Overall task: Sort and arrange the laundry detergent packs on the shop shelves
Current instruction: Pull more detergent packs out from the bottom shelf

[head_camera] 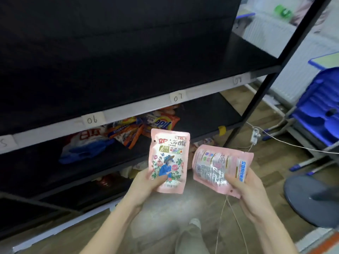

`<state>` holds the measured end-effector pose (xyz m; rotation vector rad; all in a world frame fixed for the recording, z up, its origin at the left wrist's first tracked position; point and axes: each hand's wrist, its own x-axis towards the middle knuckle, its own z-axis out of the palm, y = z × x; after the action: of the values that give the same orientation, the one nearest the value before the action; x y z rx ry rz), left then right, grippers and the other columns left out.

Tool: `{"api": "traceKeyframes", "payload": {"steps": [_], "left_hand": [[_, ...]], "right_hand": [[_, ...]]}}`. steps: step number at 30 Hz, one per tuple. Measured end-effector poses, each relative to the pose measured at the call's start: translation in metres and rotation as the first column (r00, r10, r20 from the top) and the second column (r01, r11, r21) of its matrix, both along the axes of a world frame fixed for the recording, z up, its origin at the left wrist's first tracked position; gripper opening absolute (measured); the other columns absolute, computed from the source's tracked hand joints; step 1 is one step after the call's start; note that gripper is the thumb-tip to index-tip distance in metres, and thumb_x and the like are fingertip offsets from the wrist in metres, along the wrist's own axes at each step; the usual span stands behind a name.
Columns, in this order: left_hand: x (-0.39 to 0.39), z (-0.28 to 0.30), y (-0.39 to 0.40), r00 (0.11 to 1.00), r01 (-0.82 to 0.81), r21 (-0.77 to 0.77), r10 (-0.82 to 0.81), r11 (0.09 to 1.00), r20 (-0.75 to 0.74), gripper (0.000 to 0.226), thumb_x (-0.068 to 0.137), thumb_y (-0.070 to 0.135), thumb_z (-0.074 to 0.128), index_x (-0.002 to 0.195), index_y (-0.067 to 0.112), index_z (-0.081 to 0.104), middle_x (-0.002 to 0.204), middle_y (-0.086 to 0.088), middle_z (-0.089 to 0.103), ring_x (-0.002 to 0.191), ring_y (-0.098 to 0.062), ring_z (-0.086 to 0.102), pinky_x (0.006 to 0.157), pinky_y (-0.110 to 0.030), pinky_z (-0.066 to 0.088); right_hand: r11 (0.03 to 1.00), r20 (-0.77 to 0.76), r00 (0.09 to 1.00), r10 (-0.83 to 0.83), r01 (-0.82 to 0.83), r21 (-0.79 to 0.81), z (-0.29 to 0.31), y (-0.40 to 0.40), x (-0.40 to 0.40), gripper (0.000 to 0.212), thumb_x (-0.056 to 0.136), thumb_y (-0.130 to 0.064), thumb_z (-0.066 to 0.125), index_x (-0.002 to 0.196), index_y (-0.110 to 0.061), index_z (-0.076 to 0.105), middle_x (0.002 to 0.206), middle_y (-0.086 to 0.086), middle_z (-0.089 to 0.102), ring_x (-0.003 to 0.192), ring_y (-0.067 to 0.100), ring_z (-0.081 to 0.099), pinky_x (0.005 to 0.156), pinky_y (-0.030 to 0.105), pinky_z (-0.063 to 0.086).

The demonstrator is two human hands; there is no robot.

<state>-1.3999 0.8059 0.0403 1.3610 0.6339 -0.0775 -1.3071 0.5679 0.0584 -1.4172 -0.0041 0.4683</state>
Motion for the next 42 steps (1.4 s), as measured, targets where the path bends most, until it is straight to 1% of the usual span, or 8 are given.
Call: {"api": "traceKeyframes", "payload": {"steps": [4,9,18,25,33,36,38,42], "left_hand": [[0.018,0.063,-0.012,0.986,0.027,0.057,-0.036,0.998,0.161,0.031,0.083,0.009,0.068,0.114,0.008,0.063,0.101,-0.003,0.074,0.094,-0.019,0.071,0.081,-0.034,0.057],[0.052,0.133,-0.03,0.919,-0.009,0.123,-0.04,0.992,0.393,0.03,0.078,0.013,0.071,0.107,0.018,0.064,0.101,0.003,0.074,0.095,-0.015,0.07,0.078,-0.027,0.056],[0.143,0.244,-0.048,0.742,-0.151,0.138,0.02,0.979,0.671,0.041,0.064,0.022,0.07,0.105,0.019,0.063,0.097,0.001,0.074,0.092,-0.017,0.071,0.071,-0.025,0.057],[0.221,0.324,-0.061,0.646,-0.218,0.117,0.054,0.969,0.761,0.036,0.062,0.032,0.072,0.096,0.02,0.069,0.096,-0.007,0.074,0.089,-0.023,0.071,0.08,-0.041,0.053],[0.332,0.422,-0.037,0.605,-0.218,0.143,0.019,0.965,0.796,0.012,0.096,0.012,0.052,0.098,0.013,0.063,0.076,0.002,0.073,0.067,-0.012,0.07,0.057,-0.026,0.056],[0.389,0.447,-0.023,0.645,-0.242,0.084,0.096,0.967,0.758,0.015,0.098,0.009,0.048,0.093,0.013,0.061,0.077,-0.002,0.072,0.064,-0.015,0.069,0.064,-0.033,0.057],[0.43,0.458,-0.015,0.647,-0.297,0.048,0.164,0.954,0.744,0.017,0.097,0.005,0.048,0.091,0.008,0.063,0.088,-0.011,0.07,0.07,-0.023,0.067,0.071,-0.04,0.057],[0.503,0.467,-0.009,0.622,-0.497,0.095,0.278,0.862,0.732,0.026,0.095,0.005,0.039,0.085,0.006,0.062,0.081,-0.006,0.062,0.071,-0.026,0.063,0.063,-0.033,0.055]], "right_hand": [[0.995,0.133,0.989,-0.059,0.047,0.088,0.062,-0.005,-0.001,0.054,0.056,-0.03,0.078,0.106,-0.018,0.062,0.099,0.002,0.073,0.086,0.017,0.071,0.063,0.026,0.057],[0.974,0.275,0.945,-0.179,0.13,0.186,0.122,-0.008,0.022,0.086,0.026,-0.058,0.089,0.099,-0.02,0.063,0.096,0.003,0.074,0.083,0.02,0.072,0.061,0.033,0.059],[0.932,0.533,0.832,-0.152,-0.058,0.357,0.227,-0.021,0.128,0.063,0.024,-0.054,0.091,0.08,-0.029,0.076,0.088,-0.002,0.075,0.08,0.015,0.072,0.057,0.027,0.057],[0.917,0.732,0.644,-0.222,-0.117,0.381,0.313,-0.047,0.216,0.026,0.047,-0.031,0.074,0.073,-0.035,0.076,0.082,-0.013,0.074,0.083,0.006,0.071,0.068,0.021,0.057],[0.936,0.859,0.41,-0.305,-0.038,0.351,0.396,-0.022,0.339,0.026,0.08,-0.001,0.067,0.084,-0.027,0.065,0.081,-0.017,0.072,0.084,0.007,0.068,0.071,0.031,0.058],[0.958,0.895,0.344,-0.284,0.061,0.28,0.409,0.005,0.395,0.028,0.086,0.007,0.058,0.098,-0.018,0.059,0.079,-0.02,0.068,0.077,-0.006,0.064,0.072,0.019,0.054],[0.972,0.923,0.309,-0.229,0.129,0.198,0.414,0.027,0.429,0.031,0.087,0.008,0.054,0.103,-0.019,0.058,0.084,-0.018,0.063,0.064,-0.012,0.06,0.062,0.01,0.049],[0.966,0.97,0.219,-0.104,0.256,0.046,0.424,0.074,0.484,0.045,0.079,0.0,0.052,0.096,-0.039,0.065,0.089,-0.009,0.067,0.069,0.008,0.062,0.073,0.037,0.053]]}}
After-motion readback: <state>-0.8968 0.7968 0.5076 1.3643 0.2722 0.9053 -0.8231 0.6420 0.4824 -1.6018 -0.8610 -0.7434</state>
